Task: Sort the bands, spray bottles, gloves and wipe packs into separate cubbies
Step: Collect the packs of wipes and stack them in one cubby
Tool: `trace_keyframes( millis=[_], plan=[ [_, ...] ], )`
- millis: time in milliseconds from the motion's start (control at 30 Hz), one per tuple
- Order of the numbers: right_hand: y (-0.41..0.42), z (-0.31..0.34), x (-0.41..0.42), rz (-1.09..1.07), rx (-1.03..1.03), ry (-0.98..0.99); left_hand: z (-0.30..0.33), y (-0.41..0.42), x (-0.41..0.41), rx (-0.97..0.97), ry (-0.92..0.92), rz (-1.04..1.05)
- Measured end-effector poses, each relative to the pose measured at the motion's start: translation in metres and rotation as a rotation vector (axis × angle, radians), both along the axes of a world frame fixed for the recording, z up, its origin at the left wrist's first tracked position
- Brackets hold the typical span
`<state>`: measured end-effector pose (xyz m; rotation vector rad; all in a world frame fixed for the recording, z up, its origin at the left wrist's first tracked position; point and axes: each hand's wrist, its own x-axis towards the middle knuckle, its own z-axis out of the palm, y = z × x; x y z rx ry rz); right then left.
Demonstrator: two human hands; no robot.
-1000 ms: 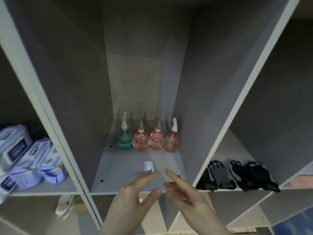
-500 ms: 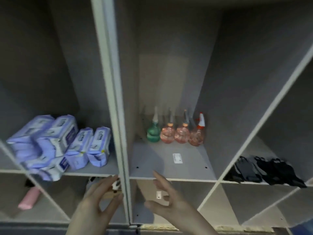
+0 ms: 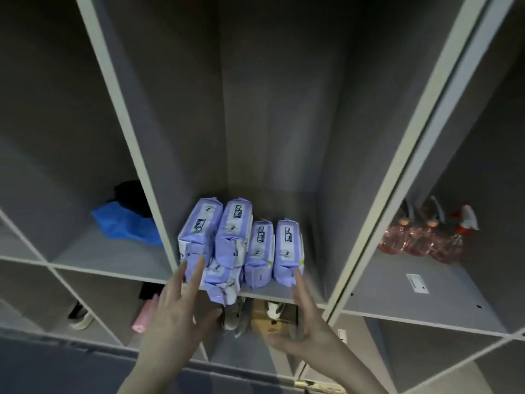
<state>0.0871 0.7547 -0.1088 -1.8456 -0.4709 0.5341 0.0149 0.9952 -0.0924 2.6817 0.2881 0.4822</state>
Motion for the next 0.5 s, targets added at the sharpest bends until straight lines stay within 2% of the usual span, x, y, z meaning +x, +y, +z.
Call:
trace_keyframes(
  millis=[67,133,267,500],
  plan=[
    [0.019,-0.005,0.009,-0.034,-0.03,-0.022,-0.006,0.019,0.02,0.202,-0.014,-0.021],
    [0.036,-0.005,0.02,-0.033,-0.102,-0.034,-0.015,0.035,0.044,0.314,-0.03,-0.048],
    [0.065,-0.01,0.05,-0.01,-0.186,-0.049,-0.034,0.047,0.081,0.509,0.111,-0.147],
    [0.099,-0.04,0.102,0.016,-0.688,-0.322,-0.045,0.062,0.131,0.708,0.198,-0.221]
  ],
)
